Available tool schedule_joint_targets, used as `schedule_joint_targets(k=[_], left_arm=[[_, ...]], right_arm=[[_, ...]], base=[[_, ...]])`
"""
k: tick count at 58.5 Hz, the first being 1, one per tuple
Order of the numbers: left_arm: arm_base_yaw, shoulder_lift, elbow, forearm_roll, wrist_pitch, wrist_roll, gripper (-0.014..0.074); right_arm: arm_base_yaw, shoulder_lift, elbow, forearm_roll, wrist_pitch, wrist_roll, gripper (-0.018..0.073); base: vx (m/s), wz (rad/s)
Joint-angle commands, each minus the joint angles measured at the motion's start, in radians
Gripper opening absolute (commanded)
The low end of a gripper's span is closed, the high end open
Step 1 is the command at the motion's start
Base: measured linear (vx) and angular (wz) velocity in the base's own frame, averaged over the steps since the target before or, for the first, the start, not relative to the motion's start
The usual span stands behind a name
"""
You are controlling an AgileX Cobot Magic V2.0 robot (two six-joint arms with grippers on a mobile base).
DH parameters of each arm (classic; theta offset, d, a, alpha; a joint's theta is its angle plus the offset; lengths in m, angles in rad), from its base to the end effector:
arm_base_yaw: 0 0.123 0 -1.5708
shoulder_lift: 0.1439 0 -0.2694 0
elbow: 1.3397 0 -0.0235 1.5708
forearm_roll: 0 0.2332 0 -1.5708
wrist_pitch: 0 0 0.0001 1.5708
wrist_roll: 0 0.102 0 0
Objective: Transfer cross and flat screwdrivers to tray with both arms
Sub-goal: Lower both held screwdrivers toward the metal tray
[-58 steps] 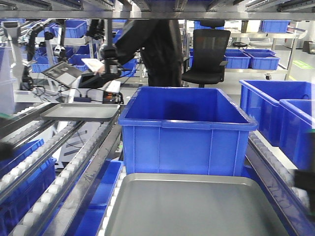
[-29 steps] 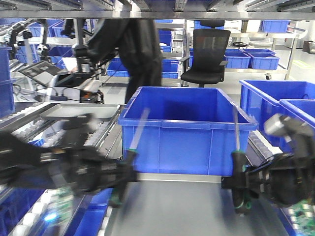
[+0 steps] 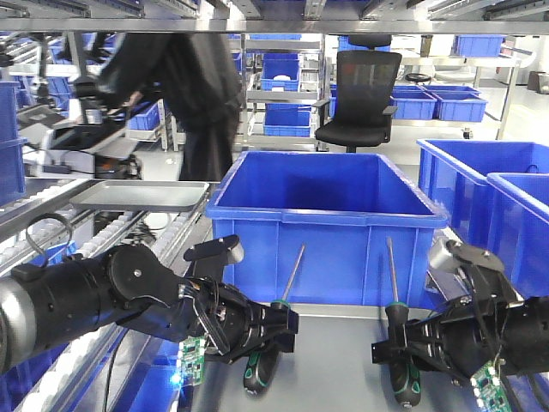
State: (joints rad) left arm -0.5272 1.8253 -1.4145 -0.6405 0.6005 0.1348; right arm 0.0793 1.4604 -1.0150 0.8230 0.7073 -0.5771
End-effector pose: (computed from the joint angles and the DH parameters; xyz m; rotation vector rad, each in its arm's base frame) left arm 0.3267 -0.2301 0.2488 0.3083 2.4893 -0.8322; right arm 0.2876 0.0717 0.2631 -0.1826 2.4229 0.6922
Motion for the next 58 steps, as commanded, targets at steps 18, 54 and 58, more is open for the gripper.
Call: schedule_joint_targets(k=[18, 54, 58], left_arm=[[-0.005, -0.047, -0.038, -0.027, -0.032, -0.029, 0.0043], [-0.005, -0.047, -0.038, -0.028, -0.027, -0.024, 0.0354], [-0.005, -0.047, -0.038, -0.028, -0.025, -0.017, 0.0427]], right_arm=[[-0.001, -0.028, -0.032, -0.013, -0.005, -0.007, 0.0039], [-0.001, 0.016, -0.032, -0.058, -0.005, 0.001, 0.0239], [-0.001, 0.016, -0.032, -0.058, -0.005, 0.001, 0.0337]], base=[[0.00, 0.00], [0.00, 0.00], [0.00, 0.00]])
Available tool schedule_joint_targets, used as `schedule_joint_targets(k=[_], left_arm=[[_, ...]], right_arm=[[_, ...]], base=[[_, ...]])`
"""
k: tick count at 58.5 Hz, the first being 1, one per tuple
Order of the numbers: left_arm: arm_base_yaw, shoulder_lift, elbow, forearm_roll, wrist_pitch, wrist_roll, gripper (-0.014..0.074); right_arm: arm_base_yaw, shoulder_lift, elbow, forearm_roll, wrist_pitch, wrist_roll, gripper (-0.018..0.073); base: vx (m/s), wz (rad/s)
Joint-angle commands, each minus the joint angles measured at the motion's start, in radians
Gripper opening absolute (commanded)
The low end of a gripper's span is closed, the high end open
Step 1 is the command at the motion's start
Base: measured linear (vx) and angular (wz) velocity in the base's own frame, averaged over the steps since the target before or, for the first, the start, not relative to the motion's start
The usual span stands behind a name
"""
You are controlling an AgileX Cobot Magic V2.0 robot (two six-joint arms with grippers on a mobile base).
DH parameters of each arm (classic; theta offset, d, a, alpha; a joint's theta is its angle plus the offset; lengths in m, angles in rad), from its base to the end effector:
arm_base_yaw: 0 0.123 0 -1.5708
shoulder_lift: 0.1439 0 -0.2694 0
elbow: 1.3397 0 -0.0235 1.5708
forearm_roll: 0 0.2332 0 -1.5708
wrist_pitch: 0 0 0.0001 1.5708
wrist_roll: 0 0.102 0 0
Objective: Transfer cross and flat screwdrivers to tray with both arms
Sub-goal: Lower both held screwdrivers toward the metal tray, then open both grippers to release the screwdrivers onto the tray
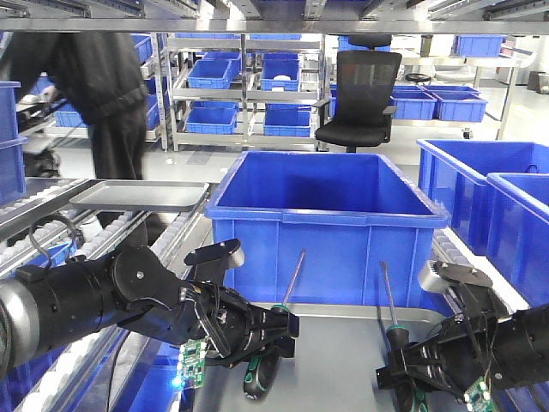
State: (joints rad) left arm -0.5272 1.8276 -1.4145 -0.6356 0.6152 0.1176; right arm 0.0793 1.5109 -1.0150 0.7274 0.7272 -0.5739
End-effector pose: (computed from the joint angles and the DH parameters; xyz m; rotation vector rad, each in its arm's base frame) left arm 0.3257 -0.2301 0.2471 0.2988 2.5105 -0.8363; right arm 0.2911 0.0684 0.2436 -0.2574 2.5146 0.6214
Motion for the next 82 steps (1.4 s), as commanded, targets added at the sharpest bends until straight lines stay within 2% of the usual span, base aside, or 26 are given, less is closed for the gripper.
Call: schedule_joint_targets(k=[1, 7, 13, 20, 26, 32, 40, 41, 43, 50, 60, 69, 77, 82], left_arm=[[-0.005, -0.049, -0.038, -0.033, -0.038, 0.000, 0.0447], [-0.005, -0.049, -0.038, -0.032, -0.034, 0.000, 0.0529], [-0.005, -0.049, -0.038, -0.032, -0.034, 0.000, 0.0568], [-0.003, -0.053, -0.039, -0.032, -0.019, 0.000, 0.0566], [0.000, -0.073, -0.039, -0.027, 0.007, 0.000, 0.0513], [0.000, -0.120, -0.039, 0.011, 0.035, 0.000, 0.0358], [0.000, -0.213, -0.038, 0.078, 0.073, 0.000, 0.0018], [0.000, -0.224, -0.038, 0.091, 0.074, 0.000, -0.0012], [0.000, -0.274, -0.038, 0.121, 0.075, -0.002, -0.0008], [0.000, -0.374, -0.038, 0.189, 0.094, -0.008, -0.0001], [-0.001, -0.536, 0.025, 0.300, 0.117, -0.021, 0.0001], [-0.001, -0.765, 0.265, 0.369, -0.003, -0.022, 0.0001], [-0.001, -1.002, 0.520, 0.372, -0.161, -0.033, 0.0001], [-0.001, -1.168, 0.656, 0.367, -0.207, -0.038, 0.0001]], right_arm=[[-0.001, -0.035, -0.032, 0.038, -0.025, -0.003, 0.0358], [-0.001, -0.035, -0.032, 0.038, -0.025, -0.003, 0.0508], [-0.001, -0.035, -0.032, 0.038, -0.022, -0.003, 0.0601], [-0.001, -0.035, -0.032, 0.040, -0.010, -0.003, 0.0615], [-0.003, -0.044, -0.032, 0.038, 0.008, -0.004, 0.0543], [-0.003, -0.076, -0.032, 0.038, 0.024, -0.002, 0.0402], [-0.003, -0.175, -0.032, 0.021, 0.042, -0.002, 0.0084], [-0.003, -0.193, -0.032, 0.019, 0.045, -0.002, 0.0037], [-0.003, -0.244, -0.032, 0.013, 0.048, -0.001, -0.0014], [-0.003, -0.362, -0.032, 0.007, 0.058, -0.001, -0.0011], [-0.003, -0.571, 0.000, -0.057, 0.068, -0.015, -0.0009], [-0.001, -0.808, 0.149, -0.060, -0.046, -0.023, -0.0009], [-0.002, -1.028, 0.299, -0.057, -0.106, -0.023, -0.0009], [-0.002, -1.146, 0.373, -0.060, -0.116, -0.023, -0.0009]], base=[[0.00, 0.00], [0.00, 0.00], [0.00, 0.00], [0.00, 0.00], [0.00, 0.00], [0.00, 0.00], [0.00, 0.00], [0.00, 0.00], [0.00, 0.00], [0.00, 0.00], [0.00, 0.00], [0.00, 0.00], [0.00, 0.00], [0.00, 0.00]])
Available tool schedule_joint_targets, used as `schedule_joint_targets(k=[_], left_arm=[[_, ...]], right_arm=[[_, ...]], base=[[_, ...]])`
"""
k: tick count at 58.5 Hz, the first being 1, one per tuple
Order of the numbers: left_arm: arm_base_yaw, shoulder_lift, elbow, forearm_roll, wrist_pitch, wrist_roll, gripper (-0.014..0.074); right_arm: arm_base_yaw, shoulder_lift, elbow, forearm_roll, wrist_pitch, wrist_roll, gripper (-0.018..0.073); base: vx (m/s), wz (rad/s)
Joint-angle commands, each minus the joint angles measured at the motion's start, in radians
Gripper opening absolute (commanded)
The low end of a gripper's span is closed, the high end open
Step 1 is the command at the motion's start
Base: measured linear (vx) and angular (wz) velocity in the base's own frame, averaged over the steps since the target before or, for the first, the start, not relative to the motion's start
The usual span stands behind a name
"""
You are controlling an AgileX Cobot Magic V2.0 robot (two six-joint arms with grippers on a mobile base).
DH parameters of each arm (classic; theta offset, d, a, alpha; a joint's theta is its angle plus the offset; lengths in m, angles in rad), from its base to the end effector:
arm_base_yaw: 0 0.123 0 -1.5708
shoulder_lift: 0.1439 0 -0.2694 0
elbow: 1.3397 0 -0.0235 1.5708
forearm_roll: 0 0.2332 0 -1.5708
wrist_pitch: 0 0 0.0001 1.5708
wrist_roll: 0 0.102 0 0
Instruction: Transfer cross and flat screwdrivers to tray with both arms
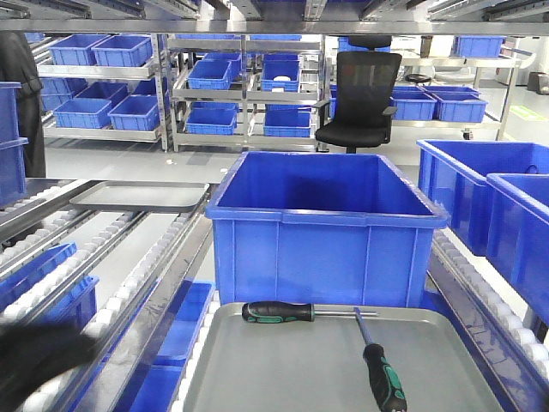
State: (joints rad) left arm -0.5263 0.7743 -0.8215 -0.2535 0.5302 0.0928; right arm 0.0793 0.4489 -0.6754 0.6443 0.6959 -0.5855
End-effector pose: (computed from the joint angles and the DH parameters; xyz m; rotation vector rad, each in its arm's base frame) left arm 0.1303 -0.0907 0.3538 0.4782 1.9321 -0.5514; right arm 0.0783 0.0457 0.3422 -0.4040 1.7956 0.3760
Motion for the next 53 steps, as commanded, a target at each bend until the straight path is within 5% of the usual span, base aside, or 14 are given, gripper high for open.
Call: schedule_joint_targets(k=[1, 17, 53], left_arm=[[-0.002, -0.137, 0.090, -0.015, -0.124, -0.014, 0.0001], [-0.001, -0.470, 0.287, -0.006, -0.097, -0.057, 0.0003], [-0.001, -0.482, 0.288, 0.013, -0.096, -0.054, 0.0003]], right_arm=[[-0.002, -0.109, 0.044, 0.023, -0.085, -0.012, -0.0009], [-0.002, -0.316, 0.155, 0.018, -0.079, 0.013, -0.0008], [-0.002, -0.319, 0.155, 0.020, -0.073, 0.010, -0.0007]], base=[[0.00, 0.00], [0.00, 0.00], [0.00, 0.00]])
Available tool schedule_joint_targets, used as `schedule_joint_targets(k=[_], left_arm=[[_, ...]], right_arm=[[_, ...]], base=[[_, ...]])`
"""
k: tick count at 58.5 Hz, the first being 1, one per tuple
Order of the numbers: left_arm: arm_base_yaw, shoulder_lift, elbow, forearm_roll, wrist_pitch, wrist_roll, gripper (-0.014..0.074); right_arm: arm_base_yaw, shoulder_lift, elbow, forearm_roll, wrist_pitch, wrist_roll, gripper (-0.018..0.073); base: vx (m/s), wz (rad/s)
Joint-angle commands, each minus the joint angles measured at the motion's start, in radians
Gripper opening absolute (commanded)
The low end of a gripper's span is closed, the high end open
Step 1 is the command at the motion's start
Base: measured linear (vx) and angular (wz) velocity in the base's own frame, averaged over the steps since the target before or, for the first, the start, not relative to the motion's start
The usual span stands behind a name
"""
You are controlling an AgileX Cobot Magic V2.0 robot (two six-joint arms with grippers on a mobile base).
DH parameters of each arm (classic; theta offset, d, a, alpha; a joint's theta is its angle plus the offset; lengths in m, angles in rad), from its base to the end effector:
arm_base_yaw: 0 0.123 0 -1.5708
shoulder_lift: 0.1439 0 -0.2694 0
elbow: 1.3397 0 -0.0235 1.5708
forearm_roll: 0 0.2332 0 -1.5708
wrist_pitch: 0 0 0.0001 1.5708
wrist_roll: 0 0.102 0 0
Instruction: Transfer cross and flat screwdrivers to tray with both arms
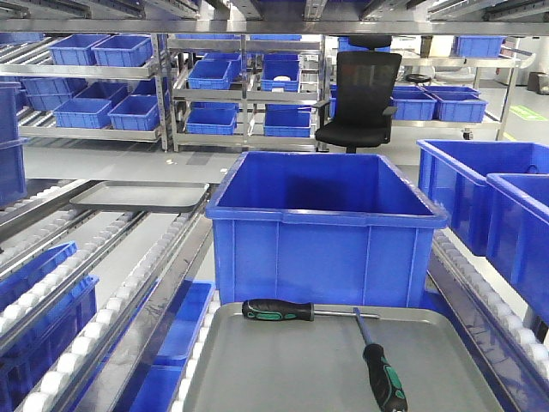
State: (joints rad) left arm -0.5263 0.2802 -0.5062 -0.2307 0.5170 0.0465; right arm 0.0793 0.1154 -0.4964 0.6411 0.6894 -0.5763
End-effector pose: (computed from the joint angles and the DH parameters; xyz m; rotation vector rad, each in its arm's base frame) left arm 0.0535 -0.0444 0.3086 0.4145 1.7517 -0.5911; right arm 0.0276 0.0412 0.3073 -0.4029 1.6408 0.3477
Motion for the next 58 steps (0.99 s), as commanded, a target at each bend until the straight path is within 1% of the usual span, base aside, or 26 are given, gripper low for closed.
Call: schedule_joint_targets(k=[1, 4, 5, 8, 11, 13, 14, 16, 18, 19, 21, 22, 23, 26, 29, 33, 36, 41, 58], left_arm=[[-0.001, 0.012, -0.027, -0.009, -0.082, -0.008, 0.0003], [-0.001, 0.012, -0.027, -0.006, -0.083, -0.007, 0.0003], [-0.001, 0.012, -0.027, 0.015, -0.086, 0.010, 0.0003], [-0.001, 0.010, -0.012, 0.112, -0.119, 0.062, 0.0003], [0.012, 0.002, 0.024, 0.195, -0.159, 0.084, 0.0003], [0.047, -0.009, 0.069, 0.252, -0.197, 0.083, 0.0003], [0.061, -0.014, 0.084, 0.262, -0.220, 0.080, 0.0003], [0.109, -0.033, 0.134, 0.278, -0.271, 0.072, 0.0003], [0.154, -0.051, 0.177, 0.278, -0.317, 0.064, 0.0003], [0.191, -0.066, 0.213, 0.278, -0.347, 0.055, 0.0003], [0.244, -0.090, 0.259, 0.277, -0.407, 0.035, 0.0003], [0.252, -0.094, 0.277, 0.277, -0.427, 0.028, 0.0003], [0.284, -0.111, 0.313, 0.277, -0.465, 0.015, 0.0003], [0.338, -0.147, 0.383, 0.277, -0.526, -0.020, 0.0003], [0.379, -0.182, 0.441, 0.276, -0.570, -0.047, 0.0003], [0.415, -0.227, 0.514, 0.273, -0.606, -0.080, 0.0003], [0.430, -0.258, 0.507, 0.273, -0.508, -0.089, 0.0003], [0.433, -0.303, 0.509, 0.273, -0.469, -0.087, 0.0003], [0.433, -0.304, 0.509, 0.274, -0.466, -0.087, 0.0003]], right_arm=[[-0.002, 0.015, -0.024, 0.023, -0.066, 0.001, -0.0007], [-0.002, 0.015, -0.024, 0.023, -0.066, 0.001, -0.0007], [-0.002, 0.015, -0.024, 0.023, -0.066, 0.001, -0.0007], [-0.002, 0.015, -0.024, 0.025, -0.066, 0.001, -0.0008], [-0.002, 0.015, -0.024, 0.026, -0.066, 0.001, -0.0008], [-0.002, 0.015, -0.024, 0.026, -0.066, 0.001, -0.0008], [-0.001, 0.015, -0.024, 0.026, -0.066, 0.001, -0.0008], [-0.001, 0.015, -0.024, 0.026, -0.066, 0.001, -0.0008], [-0.001, 0.015, -0.024, 0.026, -0.066, 0.001, -0.0008], [-0.001, 0.015, -0.024, 0.026, -0.066, 0.001, -0.0008], [-0.001, 0.015, -0.024, 0.026, -0.066, 0.001, -0.0008], [-0.001, 0.015, -0.024, 0.026, -0.066, 0.001, -0.0008], [-0.001, 0.015, -0.024, 0.026, -0.066, 0.001, -0.0008], [-0.001, 0.015, -0.024, 0.026, -0.066, 0.001, -0.0008], [-0.001, 0.015, -0.024, 0.026, -0.066, 0.001, -0.0008], [-0.001, 0.015, -0.024, 0.026, -0.066, 0.001, -0.0008], [-0.001, 0.015, -0.024, 0.026, -0.066, 0.001, -0.0008], [-0.001, 0.015, -0.024, 0.028, -0.066, 0.001, -0.0008], [-0.002, 0.015, -0.024, 0.029, -0.066, 0.001, -0.0008]], base=[[0.00, 0.00], [0.00, 0.00], [0.00, 0.00], [0.00, 0.00], [0.00, 0.00], [0.00, 0.00], [0.00, 0.00], [0.00, 0.01], [0.00, 0.00], [0.00, 0.00], [0.00, 0.00], [0.00, 0.00], [0.00, 0.00], [0.00, 0.00], [0.00, 0.00], [0.00, 0.00], [0.00, 0.00], [0.00, 0.00], [0.00, 0.00]])
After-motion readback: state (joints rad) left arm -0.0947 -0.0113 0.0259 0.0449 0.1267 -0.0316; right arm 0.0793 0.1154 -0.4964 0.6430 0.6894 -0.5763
